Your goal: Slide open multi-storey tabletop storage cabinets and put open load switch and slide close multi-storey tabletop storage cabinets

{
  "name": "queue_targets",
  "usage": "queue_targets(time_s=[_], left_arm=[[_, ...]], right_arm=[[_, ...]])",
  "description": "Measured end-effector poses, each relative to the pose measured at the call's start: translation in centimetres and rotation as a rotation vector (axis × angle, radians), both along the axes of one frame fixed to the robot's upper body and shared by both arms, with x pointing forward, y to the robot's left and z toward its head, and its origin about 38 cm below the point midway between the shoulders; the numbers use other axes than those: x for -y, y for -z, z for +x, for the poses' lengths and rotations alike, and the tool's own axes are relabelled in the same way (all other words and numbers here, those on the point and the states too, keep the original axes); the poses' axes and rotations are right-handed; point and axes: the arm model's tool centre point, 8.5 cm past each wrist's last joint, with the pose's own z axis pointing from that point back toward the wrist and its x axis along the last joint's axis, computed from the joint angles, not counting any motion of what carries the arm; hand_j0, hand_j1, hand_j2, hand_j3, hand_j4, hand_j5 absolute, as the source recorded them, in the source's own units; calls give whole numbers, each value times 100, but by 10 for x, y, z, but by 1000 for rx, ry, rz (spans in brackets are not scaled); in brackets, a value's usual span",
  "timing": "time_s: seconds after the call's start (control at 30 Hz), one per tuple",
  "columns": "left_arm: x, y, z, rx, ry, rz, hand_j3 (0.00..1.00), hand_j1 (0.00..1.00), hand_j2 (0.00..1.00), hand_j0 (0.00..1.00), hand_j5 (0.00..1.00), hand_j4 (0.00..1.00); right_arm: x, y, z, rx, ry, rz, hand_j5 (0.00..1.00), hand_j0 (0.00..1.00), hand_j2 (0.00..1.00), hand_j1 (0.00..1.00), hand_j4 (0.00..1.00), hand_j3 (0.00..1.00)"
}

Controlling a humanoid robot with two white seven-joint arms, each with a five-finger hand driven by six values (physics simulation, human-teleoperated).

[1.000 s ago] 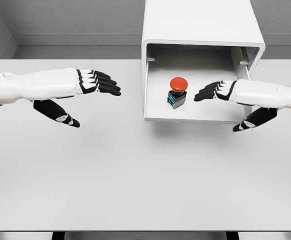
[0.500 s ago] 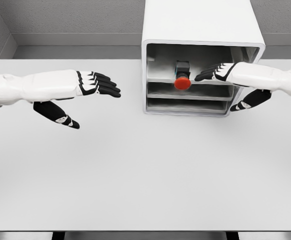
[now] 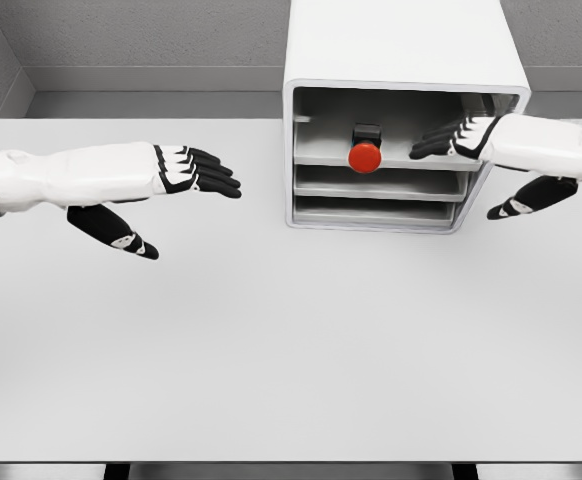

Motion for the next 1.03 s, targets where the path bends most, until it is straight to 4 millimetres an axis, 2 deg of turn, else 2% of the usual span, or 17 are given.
queue_targets(time_s=[0.2, 1.03], left_arm=[[-2, 6, -1, -16, -6, -3, 100, 100, 100, 100, 100, 100], [-10, 13, 6, -26, -42, 16, 100, 100, 100, 100, 100, 100]], right_arm=[[8, 40, -23, -114, 0, -33, 100, 100, 100, 100, 100, 100], [16, 43, -27, -133, 5, -85, 100, 100, 100, 100, 100, 100]])
